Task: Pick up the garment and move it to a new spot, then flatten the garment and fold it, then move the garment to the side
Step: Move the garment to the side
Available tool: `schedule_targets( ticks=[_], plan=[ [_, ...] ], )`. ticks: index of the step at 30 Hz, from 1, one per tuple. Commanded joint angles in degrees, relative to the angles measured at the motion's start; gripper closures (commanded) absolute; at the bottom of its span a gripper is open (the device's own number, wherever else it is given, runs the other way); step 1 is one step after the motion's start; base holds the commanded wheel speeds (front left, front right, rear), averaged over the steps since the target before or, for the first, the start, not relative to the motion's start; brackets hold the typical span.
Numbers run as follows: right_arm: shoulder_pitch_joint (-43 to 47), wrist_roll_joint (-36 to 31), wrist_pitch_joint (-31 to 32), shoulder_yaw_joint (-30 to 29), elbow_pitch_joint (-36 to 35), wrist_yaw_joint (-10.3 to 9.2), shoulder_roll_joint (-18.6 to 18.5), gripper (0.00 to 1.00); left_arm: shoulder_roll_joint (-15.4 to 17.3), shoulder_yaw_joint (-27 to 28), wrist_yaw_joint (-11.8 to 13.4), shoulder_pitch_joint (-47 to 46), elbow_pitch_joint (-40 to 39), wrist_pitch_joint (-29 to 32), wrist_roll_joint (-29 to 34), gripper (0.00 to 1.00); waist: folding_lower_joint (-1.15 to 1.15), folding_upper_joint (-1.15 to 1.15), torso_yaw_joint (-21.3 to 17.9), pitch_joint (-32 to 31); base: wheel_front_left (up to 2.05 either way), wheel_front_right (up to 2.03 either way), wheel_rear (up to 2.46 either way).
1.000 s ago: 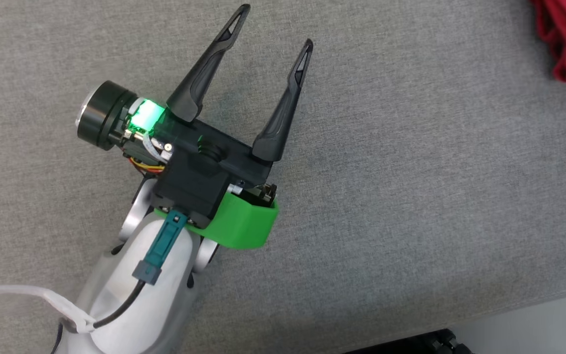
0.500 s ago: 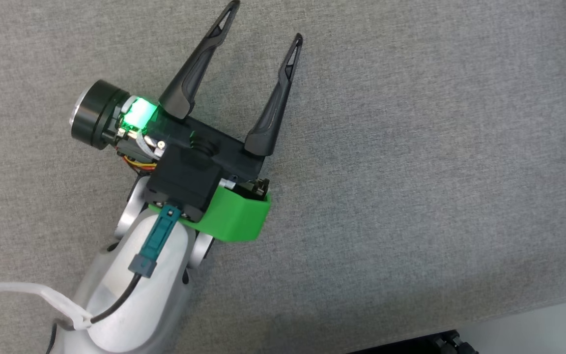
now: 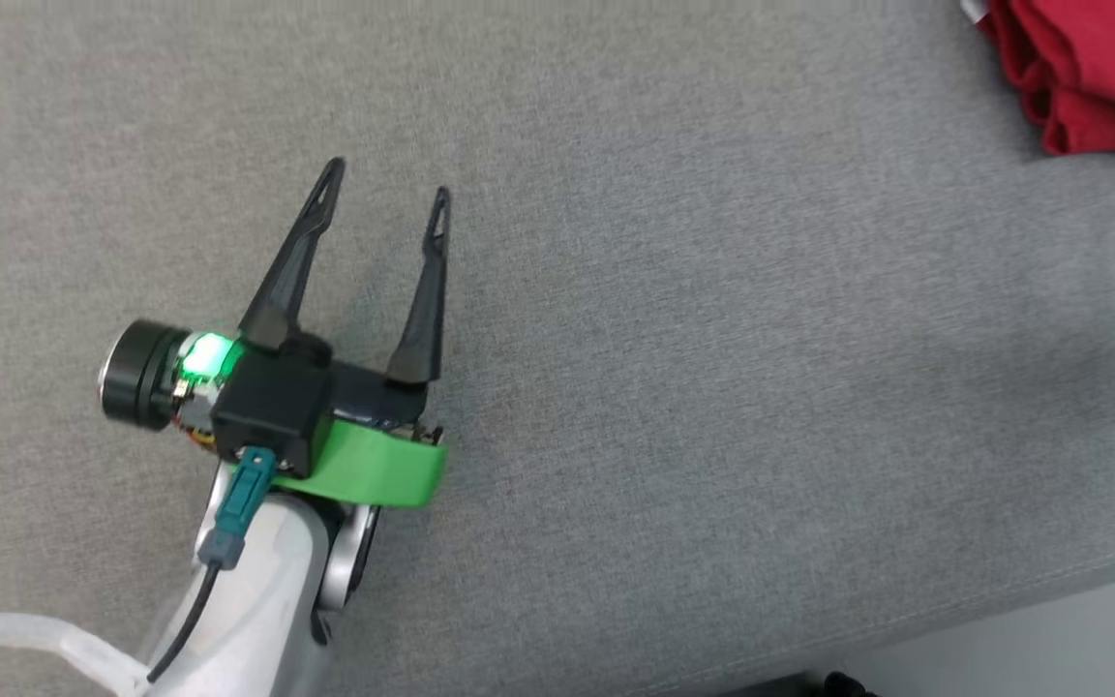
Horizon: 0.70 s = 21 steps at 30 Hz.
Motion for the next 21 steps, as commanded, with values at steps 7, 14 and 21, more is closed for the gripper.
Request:
schedule_targets(
  ticks=[7,14,21],
  plan=[
    [8.66,-3.09,-0.17,2.61,-8.29,-0.07,7.17,0.0,0.88,2.56,3.12,6.96,1.02,-0.64,-2.32,0.0,0.0,0.0,0.92,-9.82,0.0,0.0,0.0],
    [13.88,-4.65,0.62,5.83,-12.58,-0.07,9.91,0.0,0.29,4.94,5.7,12.3,1.89,-1.8,-4.84,0.0,0.0,0.0,4.53,-14.43,0.0,0.0,0.0],
    [18.41,-5.44,3.87,6.93,-16.07,-0.08,11.55,0.0,0.89,7.25,7.02,17.74,3.46,-2.7,-7.22,0.0,0.0,0.0,8.51,-19.59,0.0,0.0,0.0]
  ],
)
